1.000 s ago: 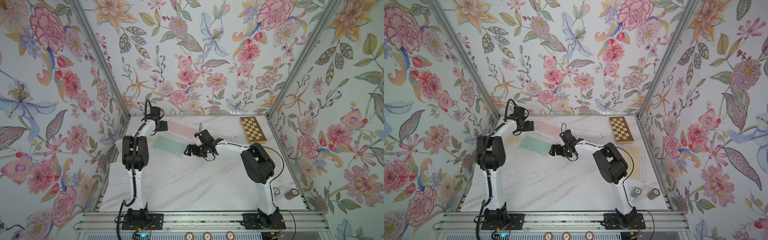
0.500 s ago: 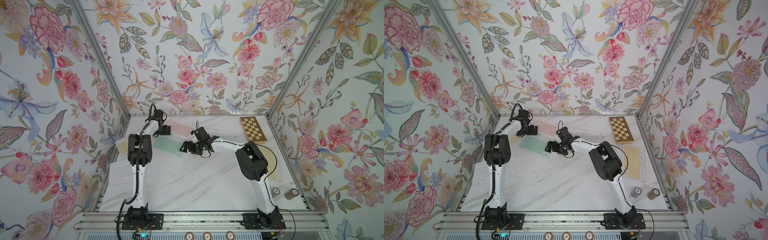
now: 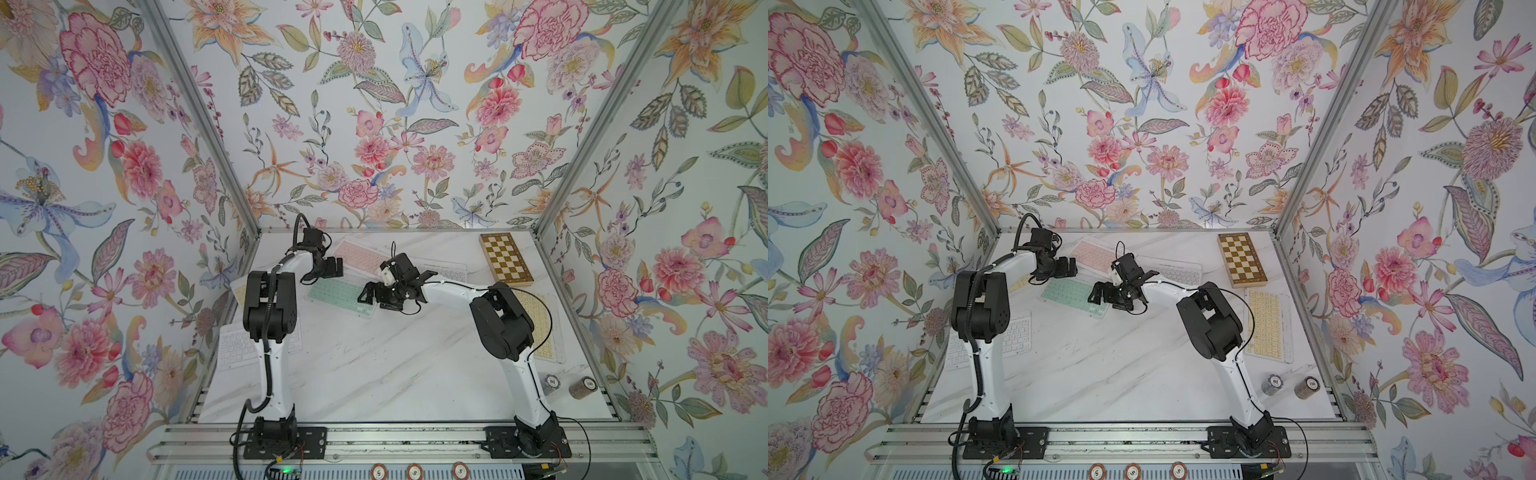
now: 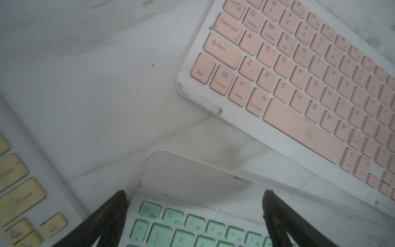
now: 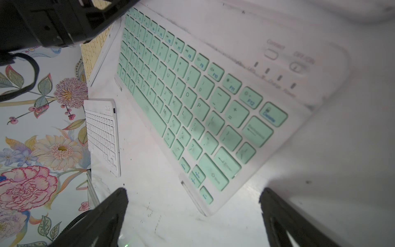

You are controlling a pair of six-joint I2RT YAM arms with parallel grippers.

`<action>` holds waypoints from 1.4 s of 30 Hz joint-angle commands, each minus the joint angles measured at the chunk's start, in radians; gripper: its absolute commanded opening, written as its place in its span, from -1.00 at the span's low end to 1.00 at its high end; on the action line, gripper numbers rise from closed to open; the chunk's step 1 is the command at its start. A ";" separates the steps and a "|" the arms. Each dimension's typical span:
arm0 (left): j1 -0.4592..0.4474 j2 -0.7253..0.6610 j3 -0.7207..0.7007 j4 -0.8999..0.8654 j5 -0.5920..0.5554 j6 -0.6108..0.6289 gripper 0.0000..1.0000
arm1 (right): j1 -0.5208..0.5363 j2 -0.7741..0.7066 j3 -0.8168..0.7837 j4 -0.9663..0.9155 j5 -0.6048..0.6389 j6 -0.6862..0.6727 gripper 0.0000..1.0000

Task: Stack the numeric keypads
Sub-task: Move the numeric keypad to the center of the board.

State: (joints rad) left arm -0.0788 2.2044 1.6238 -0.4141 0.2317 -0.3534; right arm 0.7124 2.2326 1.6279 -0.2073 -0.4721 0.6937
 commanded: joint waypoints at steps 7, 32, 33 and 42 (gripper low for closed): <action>-0.015 -0.044 -0.184 -0.057 0.092 -0.081 0.99 | 0.004 -0.040 -0.068 -0.054 -0.016 0.016 0.98; -0.113 -0.256 -0.551 0.116 0.126 -0.168 0.99 | -0.009 -0.313 -0.433 0.089 -0.021 0.047 0.98; -0.122 -0.266 -0.571 0.129 0.134 -0.176 0.99 | -0.014 -0.328 -0.454 0.095 -0.021 0.047 0.98; -0.156 -0.328 -0.611 0.158 0.102 -0.196 0.99 | -0.059 -0.434 -0.568 0.094 -0.010 0.025 0.98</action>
State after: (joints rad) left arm -0.2249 1.8500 1.0496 -0.0967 0.3111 -0.5064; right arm 0.6777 1.8465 1.0786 -0.1154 -0.4900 0.7334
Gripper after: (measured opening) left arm 0.993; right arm 0.992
